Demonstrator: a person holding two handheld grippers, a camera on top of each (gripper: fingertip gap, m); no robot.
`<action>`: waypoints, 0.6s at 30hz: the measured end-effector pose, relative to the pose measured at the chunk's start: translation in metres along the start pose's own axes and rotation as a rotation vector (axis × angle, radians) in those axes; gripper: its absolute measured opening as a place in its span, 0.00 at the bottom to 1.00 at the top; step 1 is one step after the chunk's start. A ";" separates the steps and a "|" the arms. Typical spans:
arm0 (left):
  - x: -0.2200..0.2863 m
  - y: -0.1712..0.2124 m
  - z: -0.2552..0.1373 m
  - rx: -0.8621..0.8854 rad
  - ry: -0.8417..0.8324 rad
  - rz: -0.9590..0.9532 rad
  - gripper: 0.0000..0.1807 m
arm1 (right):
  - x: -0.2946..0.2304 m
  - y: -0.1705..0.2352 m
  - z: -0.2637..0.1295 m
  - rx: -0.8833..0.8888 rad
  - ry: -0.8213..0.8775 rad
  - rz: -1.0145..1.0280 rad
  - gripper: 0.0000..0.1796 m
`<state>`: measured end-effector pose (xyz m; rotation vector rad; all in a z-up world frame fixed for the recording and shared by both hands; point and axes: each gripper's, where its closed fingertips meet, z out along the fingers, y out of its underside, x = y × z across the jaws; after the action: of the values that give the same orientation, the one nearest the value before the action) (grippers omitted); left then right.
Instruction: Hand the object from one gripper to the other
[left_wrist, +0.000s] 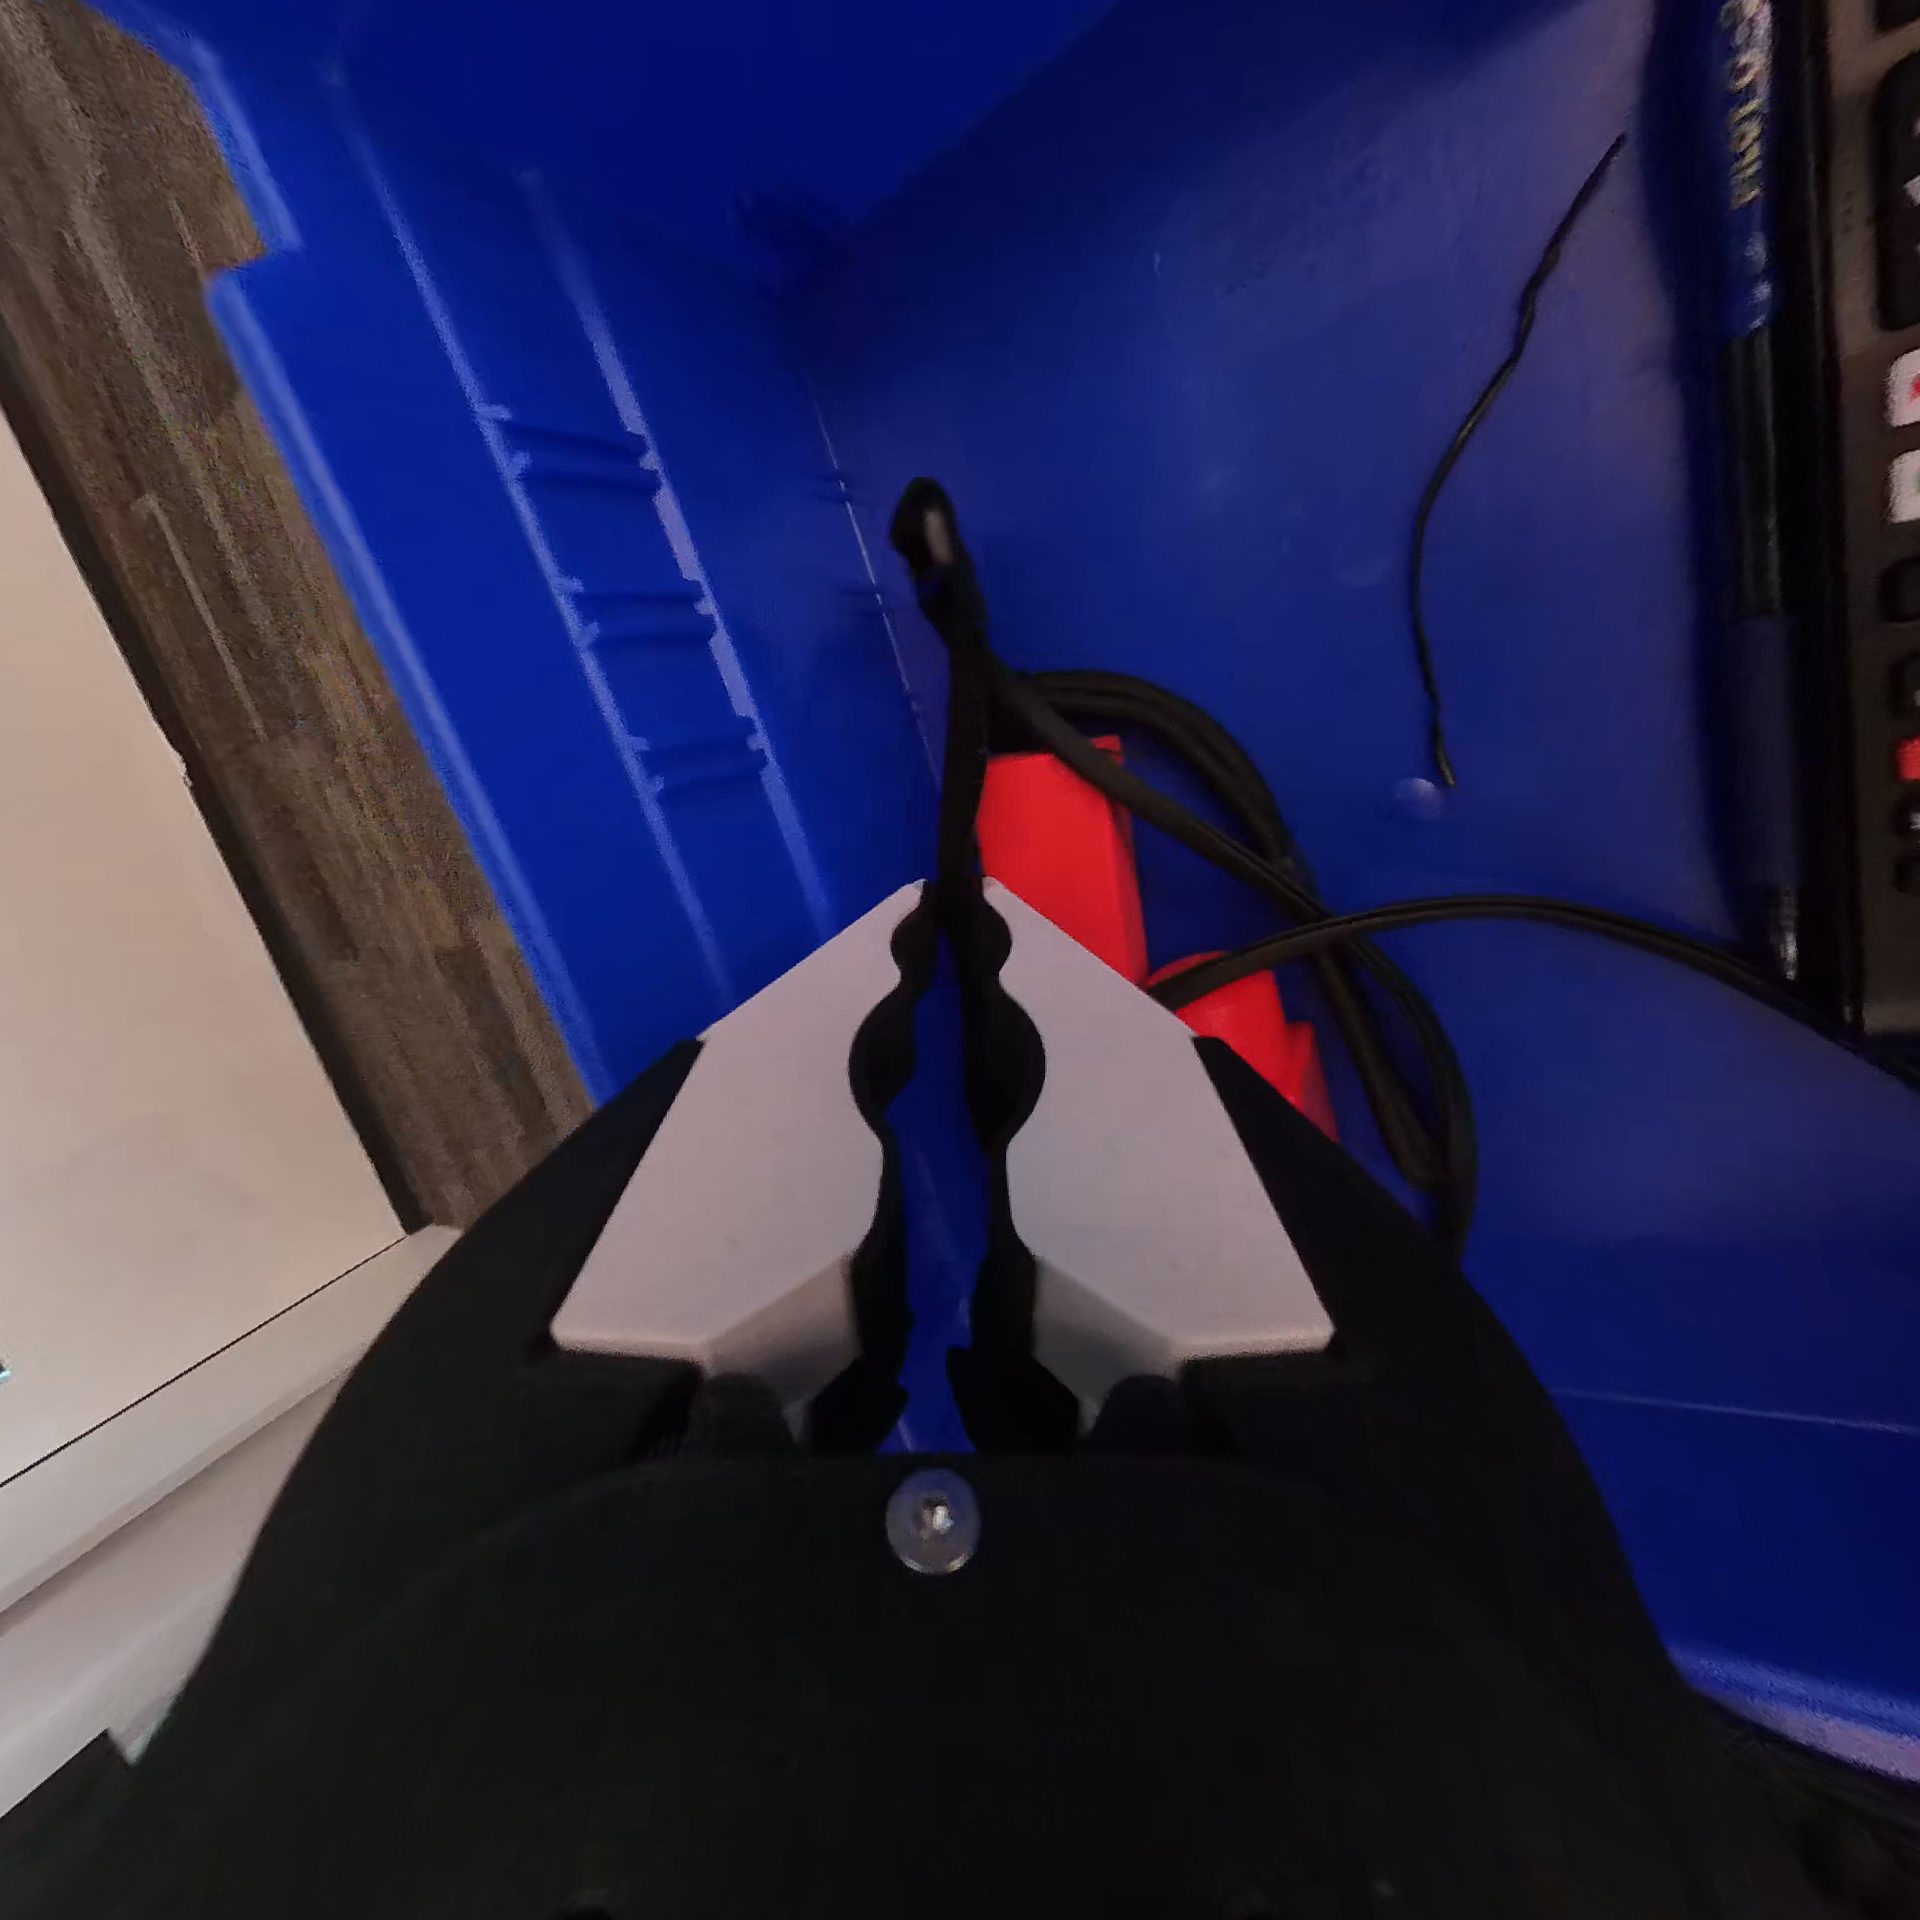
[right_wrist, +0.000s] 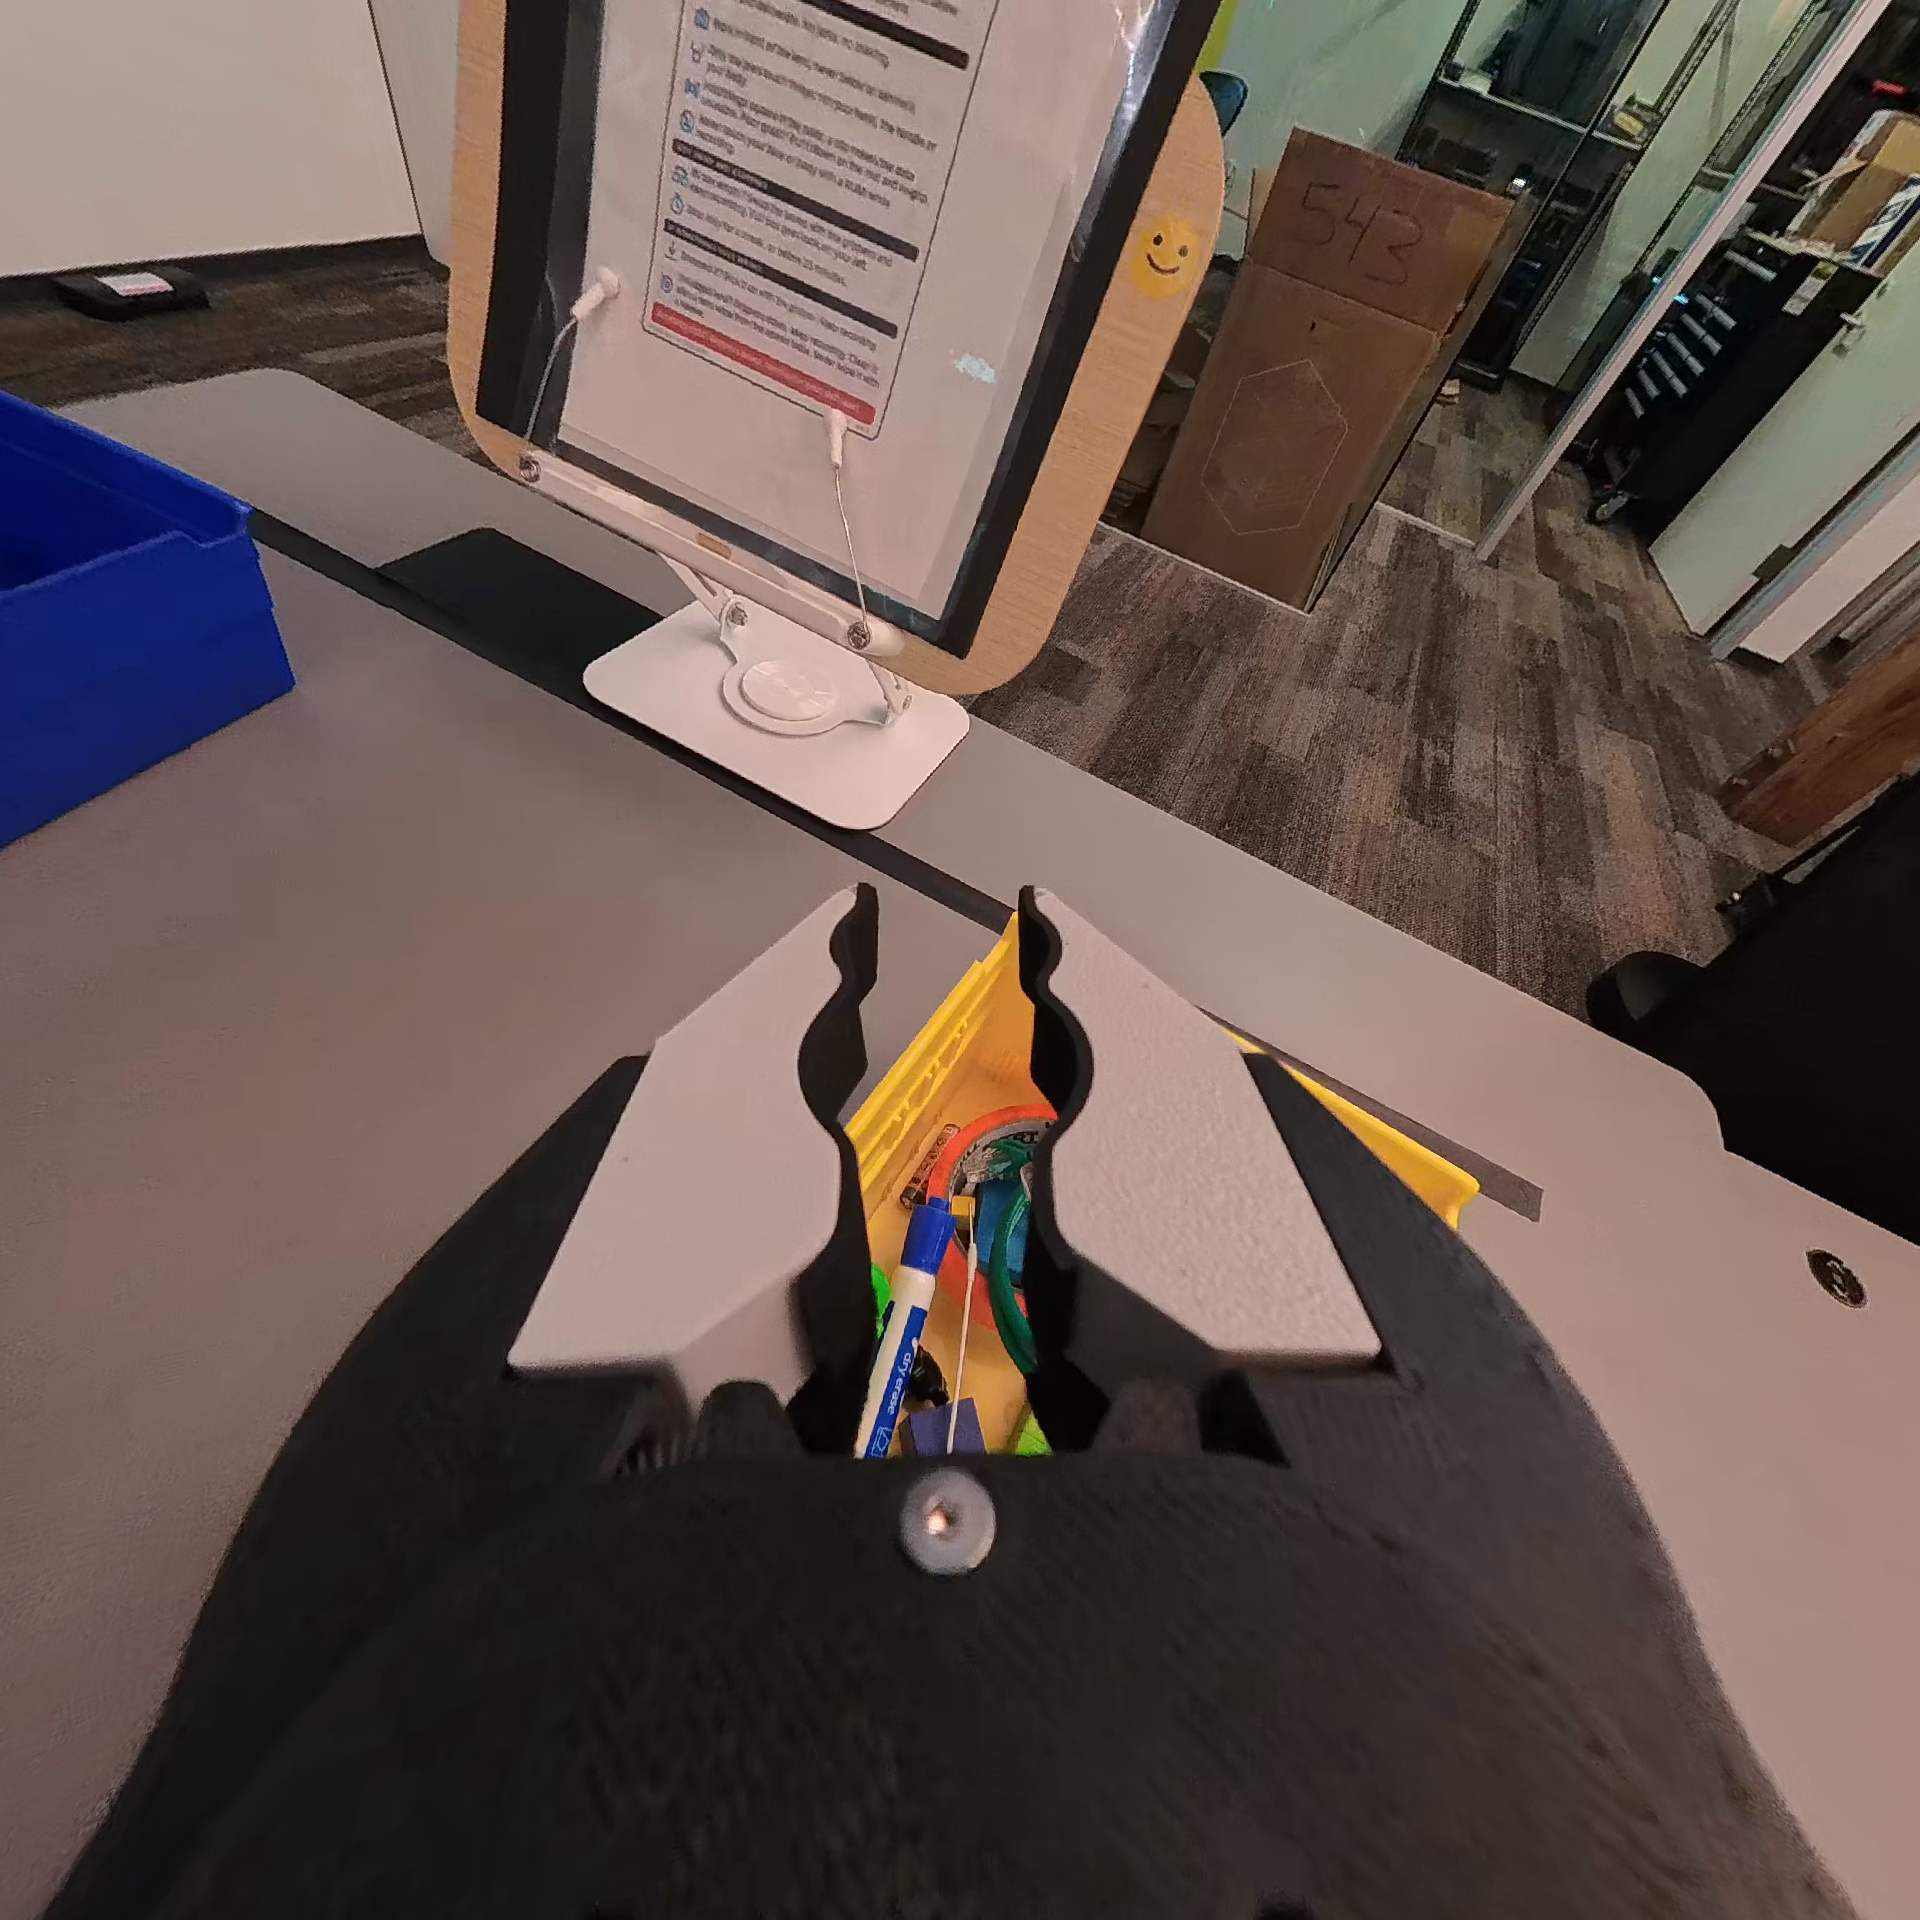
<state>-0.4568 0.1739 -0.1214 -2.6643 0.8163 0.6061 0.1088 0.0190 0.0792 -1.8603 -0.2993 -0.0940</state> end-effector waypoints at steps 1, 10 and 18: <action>-0.001 -0.002 -0.005 0.019 0.006 -0.008 0.02 | -0.001 -0.001 0.000 0.002 -0.001 -0.004 0.15; -0.002 -0.040 -0.117 0.439 0.085 -0.086 0.02 | -0.031 -0.018 0.007 0.037 -0.069 -0.056 0.14; 0.123 -0.056 -0.320 1.187 0.812 0.264 0.01 | -0.141 -0.081 -0.012 0.331 -0.608 0.044 0.15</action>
<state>-0.2338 0.0381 0.1071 -1.5958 1.1958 -0.7872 -0.0465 0.0077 0.1278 -1.5262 -0.6486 0.5312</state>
